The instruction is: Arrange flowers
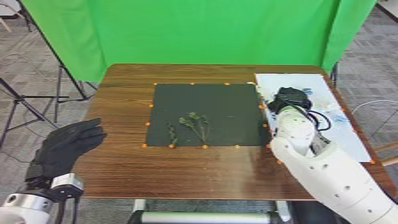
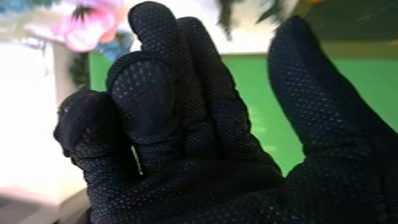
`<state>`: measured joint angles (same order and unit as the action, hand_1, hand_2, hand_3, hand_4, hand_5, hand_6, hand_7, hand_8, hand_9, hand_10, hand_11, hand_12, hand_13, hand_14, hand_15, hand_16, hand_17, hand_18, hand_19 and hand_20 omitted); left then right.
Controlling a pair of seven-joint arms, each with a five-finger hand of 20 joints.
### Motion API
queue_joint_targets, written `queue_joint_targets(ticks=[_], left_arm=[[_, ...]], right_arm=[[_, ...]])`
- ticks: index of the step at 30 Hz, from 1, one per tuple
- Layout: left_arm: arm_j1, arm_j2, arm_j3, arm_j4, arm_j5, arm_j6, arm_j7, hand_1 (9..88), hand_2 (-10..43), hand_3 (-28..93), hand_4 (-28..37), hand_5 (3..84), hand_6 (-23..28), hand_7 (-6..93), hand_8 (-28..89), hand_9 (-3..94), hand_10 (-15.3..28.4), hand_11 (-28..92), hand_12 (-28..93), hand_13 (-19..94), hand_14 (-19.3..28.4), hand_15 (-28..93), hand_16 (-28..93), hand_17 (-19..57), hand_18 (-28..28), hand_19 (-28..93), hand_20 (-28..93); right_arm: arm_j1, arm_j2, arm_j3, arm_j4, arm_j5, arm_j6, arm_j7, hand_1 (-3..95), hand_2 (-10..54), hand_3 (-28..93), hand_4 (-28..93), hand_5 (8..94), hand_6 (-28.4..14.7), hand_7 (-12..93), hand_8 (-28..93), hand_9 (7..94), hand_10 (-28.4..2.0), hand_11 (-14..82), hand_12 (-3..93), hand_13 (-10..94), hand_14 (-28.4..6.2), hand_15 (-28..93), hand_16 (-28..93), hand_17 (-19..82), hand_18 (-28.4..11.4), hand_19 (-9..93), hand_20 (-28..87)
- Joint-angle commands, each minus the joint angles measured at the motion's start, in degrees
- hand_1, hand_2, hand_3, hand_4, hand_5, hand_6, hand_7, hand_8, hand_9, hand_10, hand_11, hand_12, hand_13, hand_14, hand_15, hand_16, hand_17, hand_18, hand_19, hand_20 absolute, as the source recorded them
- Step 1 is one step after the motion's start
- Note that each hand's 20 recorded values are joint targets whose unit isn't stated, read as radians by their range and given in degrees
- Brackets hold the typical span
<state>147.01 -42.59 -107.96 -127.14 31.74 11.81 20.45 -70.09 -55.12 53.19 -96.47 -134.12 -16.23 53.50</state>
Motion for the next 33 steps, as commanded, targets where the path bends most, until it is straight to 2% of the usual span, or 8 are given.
queue_joint_targets(ticks=[1, 7, 10, 13, 18, 21, 25, 33], left_arm=[[-0.19, 0.04, 0.05, -0.14, 0.08, -0.17, -0.2, 27.5, 4.4, 82, -16.8, 45.9, 13.2, 19.2, -10, 39.7, 22.3, 36, 11, 26, 28.4, 63, -14, -8.8, 22.7, 59, 11], [-1.11, -0.12, 0.25, 0.0, 0.31, -0.6, -0.93, 27.4, 4.4, 82, -16.7, 45.9, 13.1, 19.4, -10, 39.6, 22.3, 36, 11, 26, 28.4, 63, -14, -8.8, 22.7, 59, 11], [-1.02, -0.07, 0.15, -0.03, 0.31, -0.66, -0.96, 27.5, 4.5, 82, -16.6, 45.8, 13.1, 19.4, -11, 39.7, 22.3, 36, 11, 26, 28.4, 63, -14, -8.8, 22.7, 59, 11], [-0.77, -0.16, -0.1, -0.13, 0.3, -0.61, -0.89, 27.5, 4.5, 82, -16.5, 45.8, 13.1, 19.4, -11, 39.7, 22.3, 36, 11, 26, 28.4, 63, -14, -8.8, 22.7, 59, 11], [-0.52, -0.12, -0.19, -0.12, 0.22, -0.58, -0.69, 27.5, 4.5, 82, -16.2, 45.9, 13.2, 19.3, -11, 39.7, 22.3, 36, 11, 26, 28.4, 63, -14, -8.9, 22.7, 59, 11], [-0.81, -0.2, -0.07, -0.08, 0.33, -0.82, -0.98, 27.4, 4.4, 82, -16.1, 45.8, 13.2, 19.3, -10, 39.7, 22.2, 36, 11, 26, 28.4, 63, -14, -8.8, 22.7, 59, 11], [-0.68, -0.08, -0.11, -0.05, 0.17, -0.6, -0.66, 27.4, 4.3, 83, -16.1, 45.9, 13.2, 19.2, -10, 39.6, 22.2, 36, 11, 26, 28.4, 63, -14, -8.8, 22.7, 59, 11], [-1.16, -0.1, 0.03, 0.01, 0.33, -0.75, -0.95, 27.4, 4.3, 83, -16.2, 45.9, 13.1, 19.2, -10, 39.7, 22.3, 36, 11, 26, 28.4, 63, -14, -8.8, 22.7, 59, 11]], right_arm=[[3.09, -2.53, -3.45, 1.19, 1.66, -4.13, 1.84, 27.3, -2.6, 71, -23, 64.9, -15.3, 10, -9, 64.4, -24.9, 23.2, 16.8, 67, -14.8, 74, 21, 51, -21.0, 93, 26], [3.94, -3.18, -5.01, 3.7, 0.21, -4.19, 1.85, 27.9, -3.5, 70, -24, 64.2, -15.6, 8, -9, 63.1, -24.7, 18.6, 15.7, 68, -14.6, 74, 20, 52, -21.0, 93, 26], [3.67, -3.23, -5.23, 4.95, 0.13, -4.06, 2.58, 29.4, -4.5, 69, -24, 64.5, -14.9, 8, -9, 64.4, -23.3, 18.4, 15.7, 69, -14.1, 73, 20, 52, -21.0, 93, 27], [3.47, -2.93, -5.75, 6.13, -0.36, -3.13, 3.48, 31.6, -4.7, 70, -24, 67.0, -13.4, 9, -9, 67.3, -21.7, 18.8, 15.8, 71, -13.2, 73, 20, 53, -20.4, 93, 28], [2.97, -2.12, -5.9, 7.18, -1.38, -1.24, 4.32, 40.8, -3.8, 74, -27, 72.5, -8.7, 13, -10, 75.3, -18.2, 20.4, 16.2, 75, -10.4, 71, 21, 56, -19.2, 93, 31], [3.19, -1.7, -6.13, 7.82, -1.82, -0.42, 4.71, 46.5, -4.3, 72, -28, 76.3, -6.8, 15, 1, 80.7, -16.0, 21.3, 17.0, 78, -9.4, 70, 22, 57, -18.5, 93, 32], [3.43, -1.5, -6.19, 8.38, -2.64, 0.66, 3.98, 54.7, -4.3, 68, -28, 82.5, -4.1, 16, 6, 86.0, -13.9, 22.2, 18.3, 81, -7.6, 69, 23, 59, -17.7, 93, 35], [3.55, -0.58, -6.19, 8.93, -3.75, 4.25, 2.18, 55.2, -4.7, 71, -28, 84.1, -3.5, 17, 9, 88.6, -12.6, 22.8, 21.6, 82, -6.2, 69, 24, 59, -17.7, 93, 39]])
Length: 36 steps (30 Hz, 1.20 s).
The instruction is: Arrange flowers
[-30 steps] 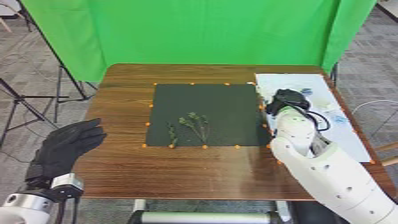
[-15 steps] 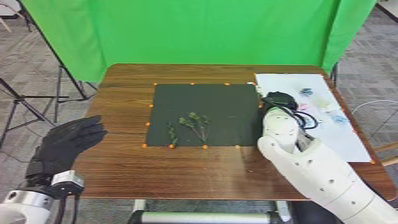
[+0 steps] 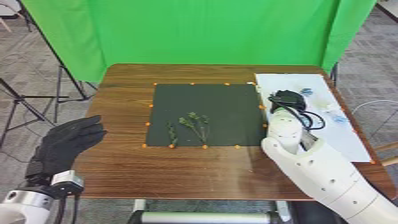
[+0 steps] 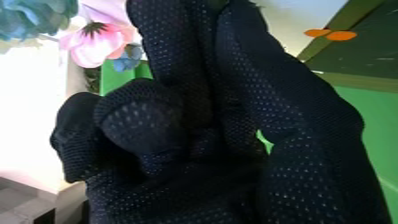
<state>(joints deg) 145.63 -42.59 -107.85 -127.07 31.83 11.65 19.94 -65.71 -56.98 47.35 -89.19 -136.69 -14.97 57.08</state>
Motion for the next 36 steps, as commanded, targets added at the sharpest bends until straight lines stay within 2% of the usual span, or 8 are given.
queue_joint_targets(ticks=[1, 2, 3, 6, 22, 27, 32, 36], left_arm=[[0.27, -0.1, -0.13, -0.06, 0.2, -0.54, -0.49, 27.4, 4.3, 83, -16.2, 45.9, 13.2, 19.2, -10, 39.7, 22.3, 36, 11, 26, 28.4, 63, -14, -8.9, 22.7, 59, 11], [0.62, -0.04, -0.14, -0.18, 0.02, -0.21, -0.15, 27.4, 4.3, 83, -16.2, 45.9, 13.2, 19.1, -10, 39.7, 22.3, 36, 11, 26, 28.4, 63, -14, -8.9, 22.7, 59, 11], [0.14, -0.24, -0.11, -0.03, 0.26, -0.63, -0.73, 27.4, 4.3, 83, -16.2, 45.9, 13.2, 19.1, -10, 39.7, 22.3, 36, 11, 26, 28.4, 63, -14, -8.8, 22.7, 59, 11], [0.52, -0.39, -0.28, -0.2, 0.22, -0.44, -0.69, 27.4, 4.4, 83, -16.2, 45.9, 13.2, 19.1, -10, 39.7, 22.3, 36, 11, 26, 28.4, 63, -14, -8.8, 22.6, 59, 11], [3.11, 0.14, -1.8, -0.9, -0.17, 0.37, 0.62, 27.4, 4.5, 83, -16.3, 45.9, 13.2, 19.1, -10, 39.7, 22.3, 36, 11, 26, 28.4, 63, -14, -8.9, 22.7, 59, 11], [4.15, 0.38, -2.33, -1.13, -0.36, 0.75, 1.21, 27.4, 4.5, 83, -16.3, 45.9, 13.1, 19.2, -10, 39.7, 22.4, 36, 11, 26, 28.4, 63, -14, -8.8, 22.6, 59, 11], [5.75, 0.55, -3.64, -1.65, -0.56, 1.23, 1.6, 27.4, 4.5, 83, -16.3, 45.8, 13.1, 19.2, -10, 39.7, 22.3, 36, 11, 26, 28.4, 63, -14, -8.9, 22.7, 59, 11], [5.8, 0.3, -4.0, -1.73, -0.21, 0.84, 0.87, 27.4, 4.5, 83, -16.3, 45.9, 13.1, 19.1, -10, 39.7, 22.3, 36, 11, 26, 28.4, 63, -14, -8.8, 22.7, 59, 11]], right_arm=[[-0.93, 1.48, -0.43, 1.62, -1.91, 3.62, -1.63, 55.1, -4.7, 72, -28, 84.2, -3.5, 18, 10, 88.9, -12.6, 23.3, 21.7, 82, -6.1, 70, 24, 59, -17.7, 93, 40], [-0.76, 1.51, -0.55, 1.96, -2.27, 4.27, -2.05, 55.1, -4.7, 72, -28, 84.3, -3.4, 18, 10, 89.0, -12.5, 23.7, 21.8, 82, -6.1, 70, 24, 59, -17.8, 93, 40], [-0.92, 1.8, -0.44, 1.73, -2.29, 4.59, -1.95, 55.0, -4.8, 72, -28, 84.3, -3.4, 18, 11, 89.2, -12.5, 24.1, 22.0, 82, -6.0, 70, 24, 59, -17.7, 93, 40], [-0.48, 2.11, -0.62, 1.34, -2.62, 5.72, -2.21, 54.6, -5.1, 73, -28, 84.4, -3.1, 19, 13, 89.6, -12.7, 25.3, 22.3, 82, -5.8, 70, 24, 60, -17.7, 93, 41], [3.14, 4.06, -2.41, -3.47, -3.6, 9.56, -3.75, 53.8, -6.2, 77, -28, 86.3, -4.0, 18, 17, 91.2, -12.9, 28.3, 21.4, 83, -5.6, 72, 25, 60, -17.7, 93, 43], [3.73, 4.78, -3.98, -7.71, -3.23, 9.36, -4.24, 53.9, -6.4, 77, -28, 86.4, -4.1, 17, 18, 91.3, -12.9, 28.4, 21.5, 83, -5.6, 72, 25, 60, -17.7, 93, 44], [3.08, 4.21, -1.69, -11.58, -4.45, 8.29, -7.48, 53.9, -6.8, 78, -28, 86.8, -4.4, 17, 18, 91.7, -13.1, 28.5, 21.6, 83, -5.7, 72, 25, 60, -18.1, 93, 45], [1.54, 3.93, -0.95, -14.97, -4.16, 6.96, -8.2, 54.2, -7.1, 78, -28, 87.1, -4.5, 17, 19, 92.0, -13.1, 28.5, 21.7, 84, -5.8, 72, 25, 61, -18.4, 93, 45]])
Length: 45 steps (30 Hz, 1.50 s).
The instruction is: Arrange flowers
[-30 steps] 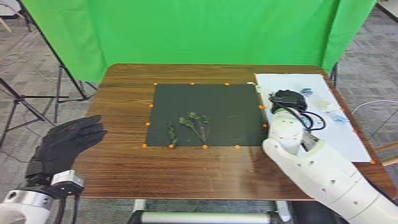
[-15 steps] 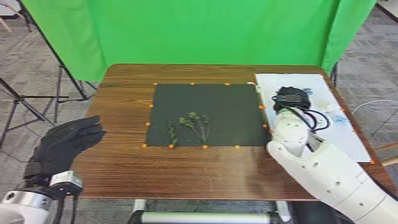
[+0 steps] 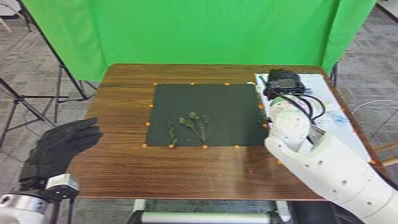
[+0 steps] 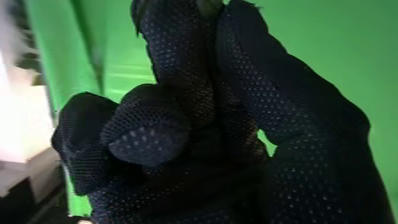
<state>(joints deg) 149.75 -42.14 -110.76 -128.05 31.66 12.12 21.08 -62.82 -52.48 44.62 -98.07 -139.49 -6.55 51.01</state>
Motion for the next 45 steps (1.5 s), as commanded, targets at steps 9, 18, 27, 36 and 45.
queue_joint_targets(ticks=[9, 18, 27, 36, 45], left_arm=[[2.24, -0.32, -1.58, -0.91, 0.05, 0.24, -0.53, 27.4, 4.5, 83, -16.2, 45.8, 13.1, 19.1, -10, 39.7, 22.3, 36, 11, 26, 28.4, 63, -14, -8.8, 22.7, 59, 11], [1.68, -0.36, -1.43, -0.75, 0.28, -0.08, -0.85, 27.4, 4.5, 83, -16.3, 45.9, 13.2, 19.1, -10, 39.7, 22.3, 36, 11, 26, 28.4, 63, -14, -8.8, 22.7, 59, 11], [1.05, -0.37, -1.25, -0.51, 0.31, -0.35, -0.96, 27.4, 4.5, 83, -16.2, 45.9, 13.1, 19.2, -10, 39.7, 22.3, 36, 11, 26, 28.4, 63, -14, -8.8, 22.7, 59, 11], [1.02, -0.58, -1.14, -0.41, 0.42, -0.7, -1.21, 27.3, 4.2, 83, -16.0, 45.9, 13.1, 19.2, -10, 39.7, 22.3, 36, 11, 26, 28.4, 63, -14, -8.8, 22.7, 59, 11], [0.67, -0.38, -0.99, -0.29, 0.47, -0.8, -1.32, 27.4, 4.2, 83, -16.1, 45.9, 13.1, 19.2, -10, 39.7, 22.1, 36, 11, 26, 28.4, 63, -14, -8.8, 22.7, 59, 11]], right_arm=[[-8.88, -1.33, 2.47, -12.7, -1.12, -2.17, -2.11, 54.5, -7.4, 78, -28, 87.7, -4.9, 16, 20, 92.4, -13.5, 28.3, 21.7, 84, -6.0, 72, 25, 61, -18.8, 93, 46], [-12.63, -3.08, 1.11, -13.64, -0.55, -2.82, -1.55, 54.6, -7.6, 78, -28, 88.0, -4.9, 15, 20, 92.6, -13.6, 28.3, 21.7, 84, -6.2, 72, 25, 61, -18.9, 93, 46], [-14.45, -4.1, 0.4, -12.43, 0.52, -4.81, -1.01, 54.3, -7.6, 78, -28, 88.1, -5.0, 14, 20, 92.6, -13.6, 28.3, 21.7, 84, -6.2, 72, 25, 61, -19.0, 93, 47], [-16.27, -4.7, 0.78, -13.6, 2.15, -7.17, -0.69, 53.8, -7.4, 79, -28, 87.9, -5.0, 14, 20, 92.4, -13.7, 28.4, 21.6, 84, -6.3, 72, 25, 60, -19.6, 93, 47], [-17.43, -5.56, 1.5, -14.28, 4.22, -8.63, -0.67, 51.8, -7.7, 78, -25, 88.3, -4.5, 14, 18, 92.4, -13.7, 28.6, 21.4, 84, -6.5, 71, 25, 61, -19.7, 93, 46]])
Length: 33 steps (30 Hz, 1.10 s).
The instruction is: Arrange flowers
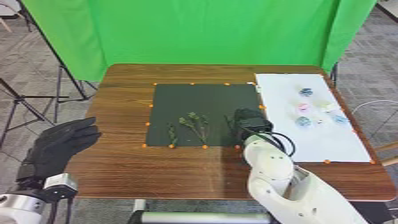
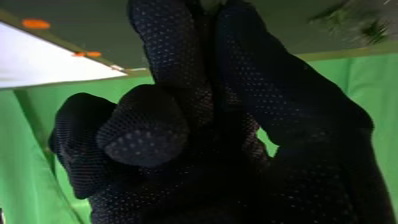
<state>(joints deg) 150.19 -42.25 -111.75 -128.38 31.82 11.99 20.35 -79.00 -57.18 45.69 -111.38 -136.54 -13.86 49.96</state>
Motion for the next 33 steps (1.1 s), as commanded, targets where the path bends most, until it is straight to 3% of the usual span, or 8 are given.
queue_joint_targets(ticks=[1, 5, 8, 11, 13, 17, 18, 33], left_arm=[[0.34, -0.25, -0.01, 0.04, 0.22, -0.6, -0.5, 27.4, 4.2, 83, -16.1, 45.9, 13.1, 19.1, -10, 39.7, 22.1, 36, 11, 26, 28.4, 63, -14, -8.8, 22.7, 59, 11], [0.54, -0.14, 0.16, 0.06, 0.07, -0.49, -0.21, 27.4, 4.2, 83, -16.0, 45.8, 13.1, 19.2, -10, 39.8, 22.2, 36, 11, 26, 28.4, 63, -14, -8.8, 22.6, 59, 11], [-0.41, -0.55, 0.3, 0.15, 0.49, -0.92, -1.27, 27.4, 4.2, 83, -16.0, 45.9, 13.1, 19.1, -10, 39.8, 22.3, 36, 11, 26, 28.4, 63, -14, -8.8, 22.6, 59, 11], [-0.37, -0.42, 0.45, 0.15, 0.53, -0.73, -1.17, 27.4, 4.2, 83, -16.0, 45.9, 13.1, 19.1, -10, 39.8, 22.3, 36, 11, 26, 28.4, 63, -14, -8.8, 22.6, 59, 11], [0.56, -0.07, 0.4, -0.05, 0.19, -0.35, -0.23, 27.4, 4.2, 83, -15.9, 45.8, 13.1, 19.1, -10, 39.8, 22.3, 36, 11, 26, 28.4, 63, -14, -8.8, 22.6, 59, 11], [0.81, -0.76, -0.21, -0.28, 0.6, -1.33, -1.38, 27.5, 4.4, 83, -16.0, 45.9, 13.1, 19.0, -10, 40.8, 22.8, 36, 11, 29, 28.4, 64, -13, -8.8, 22.6, 59, 11], [0.1, -0.92, 0.01, 0.27, 0.82, -1.43, -1.57, 27.5, 4.4, 83, -16.0, 45.8, 13.1, 19.0, -10, 41.1, 22.8, 37, 11, 30, 28.4, 65, -13, -8.8, 22.8, 59, 11], [0.73, -0.84, 0.13, -0.14, 0.41, -0.83, -1.08, 27.6, 4.5, 83, -15.7, 45.9, 13.1, 19.1, -10, 40.8, 22.7, 36, 11, 28, 28.4, 64, -14, -8.7, 22.8, 59, 11]], right_arm=[[-1.39, -0.95, 0.52, -0.95, 0.76, -1.21, 0.03, 51.5, -7.6, 78, -25, 88.4, -4.4, 14, 18, 92.5, -13.8, 28.6, 21.4, 84, -6.5, 71, 25, 61, -19.7, 93, 46], [-1.28, -0.98, 0.45, -1.08, 1.42, -1.23, 0.19, 50.9, -7.9, 77, -25, 88.6, -4.2, 15, 16, 92.4, -13.7, 28.7, 21.4, 84, -6.7, 71, 24, 61, -19.5, 93, 46], [-1.08, -0.97, 0.33, -0.95, 0.85, -1.28, 0.08, 50.3, -8.0, 77, -25, 88.6, -4.0, 15, 16, 92.3, -13.5, 28.7, 21.5, 84, -6.8, 71, 24, 61, -19.5, 93, 45], [-0.77, -1.02, 0.52, -0.79, 1.58, -1.15, 0.2, 49.8, -8.1, 77, -25, 88.5, -3.7, 16, 16, 92.2, -13.4, 28.8, 21.5, 84, -6.8, 71, 24, 61, -19.4, 93, 45], [-0.81, -1.16, 0.63, -0.79, 1.24, -1.3, 0.18, 49.1, -8.1, 75, -25, 88.3, -3.4, 16, 16, 92.0, -13.4, 28.9, 21.5, 84, -6.9, 70, 24, 61, -19.2, 93, 44], [-0.91, -1.21, 0.73, -1.03, 1.48, -1.81, 0.39, 47.4, -8.4, 75, -25, 87.8, -3.4, 17, 15, 91.7, -13.4, 29.0, 21.5, 84, -7.0, 70, 25, 61, -18.8, 93, 44], [-1.06, -1.18, 0.88, -1.15, 1.57, -1.68, 0.34, 46.8, -8.4, 75, -25, 87.7, -3.4, 17, 15, 91.7, -13.4, 29.0, 21.5, 84, -7.0, 70, 25, 61, -18.7, 93, 44], [-0.54, -0.11, 0.93, -2.61, 0.43, 1.15, 0.09, 40.3, -6.9, 76, -24, 85.8, -4.0, 18, 10, 90.0, -14.5, 29.7, 21.5, 82, -7.7, 71, 25, 61, -18.5, 93, 43]])
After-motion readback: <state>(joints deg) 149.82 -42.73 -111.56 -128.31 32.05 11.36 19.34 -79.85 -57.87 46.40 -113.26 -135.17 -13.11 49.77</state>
